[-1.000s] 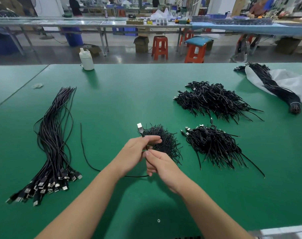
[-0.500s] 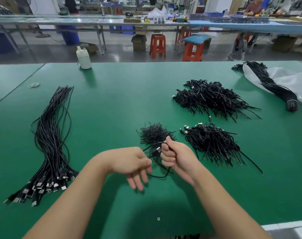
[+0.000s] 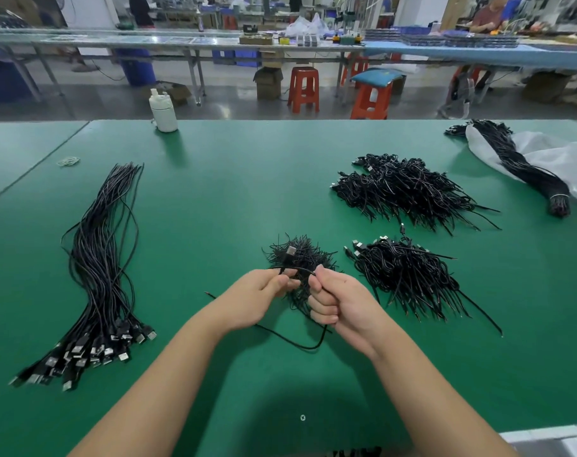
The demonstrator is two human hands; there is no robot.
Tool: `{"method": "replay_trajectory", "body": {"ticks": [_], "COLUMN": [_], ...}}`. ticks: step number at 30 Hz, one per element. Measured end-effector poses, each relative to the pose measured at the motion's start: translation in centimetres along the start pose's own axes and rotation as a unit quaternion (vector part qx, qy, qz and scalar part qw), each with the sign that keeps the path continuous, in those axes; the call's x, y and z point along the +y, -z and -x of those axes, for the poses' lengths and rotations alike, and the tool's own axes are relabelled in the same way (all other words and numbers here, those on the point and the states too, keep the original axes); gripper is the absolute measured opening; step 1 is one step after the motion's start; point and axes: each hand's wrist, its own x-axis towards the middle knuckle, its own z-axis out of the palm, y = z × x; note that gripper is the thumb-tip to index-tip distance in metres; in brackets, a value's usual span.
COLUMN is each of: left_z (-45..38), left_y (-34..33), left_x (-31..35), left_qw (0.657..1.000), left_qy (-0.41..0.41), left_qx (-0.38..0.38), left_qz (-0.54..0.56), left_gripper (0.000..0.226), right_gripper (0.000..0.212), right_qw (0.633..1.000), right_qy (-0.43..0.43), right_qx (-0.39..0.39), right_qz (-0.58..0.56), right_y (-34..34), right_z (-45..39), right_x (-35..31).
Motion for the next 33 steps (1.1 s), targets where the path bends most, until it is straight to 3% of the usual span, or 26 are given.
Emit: {"method": "replay_trajectory", "body": {"ticks": [3,6,9,11,14,16,19,22,24,25,28,30,33], "left_z": [0.6,1.0,0.6,0.3,-0.2,-0.3,-0.2,-0.1,0.2,0.4,1.6,2.1,2.2], "left_y": [0.4,0.5,0.2,-0.6,-2.0,-2.8,-3.2,-2.0,-0.8,-0.2,1.2,2.0,2.0], "left_x": [0.0,-0.2,-0.2,0.2,1.4,2.5,3.8,4.2,4.3,4.2,3.4,3.1,3.0], "left_qw": [0.981,0.970,0.998,0.985,0.909,0.853,0.805,0.775,0.786,0.809,0.898,0.931,0.965], "left_qy": [-0.030,-0.052,-0.061,-0.062,-0.040,-0.018,0.003,-0.024,-0.040,-0.048,-0.085,-0.084,-0.043], "left_qx": [-0.028,-0.050,-0.005,0.038,0.081,0.102,0.152,0.174,0.114,0.066,-0.105,-0.210,-0.230], "left_qz": [-0.188,-0.230,-0.018,0.159,0.408,0.512,0.573,0.607,0.606,0.582,0.418,0.288,0.114], "left_gripper": [0.033,0.025,0.032,0.031,0.038,0.040,0.037,0.029,0.027,0.028,0.034,0.036,0.034], "right_gripper": [0.032,0.032,0.032,0.031,0.033,0.035,0.035,0.035,0.037,0.037,0.041,0.043,0.044], "right_qw": [1.000,0.998,0.998,1.000,0.997,0.998,0.999,0.997,0.997,0.998,0.998,0.997,0.997], "right_qy": [0.005,0.008,0.004,-0.004,-0.021,-0.028,-0.026,-0.031,-0.037,-0.041,-0.052,-0.065,-0.078], "right_qx": [0.003,0.007,-0.001,-0.017,-0.046,-0.050,-0.041,-0.023,-0.018,-0.022,-0.039,-0.034,-0.014], "right_qz": [-0.030,-0.056,-0.059,-0.019,0.056,0.040,0.021,0.074,0.072,0.051,0.003,-0.017,-0.012], "right_y": [0.1,0.4,0.4,0.1,-1.0,-1.6,-1.8,-1.2,-0.8,-0.7,-0.4,-0.2,-0.1], "right_z": [0.0,-0.1,0.0,0.0,0.1,0.0,-0.2,-0.2,0.1,0.1,0.1,0.0,-0.1], "right_x": [-0.8,-1.4,-1.3,-0.7,1.1,2.2,2.6,2.5,2.5,2.5,1.8,1.0,0.4]}}
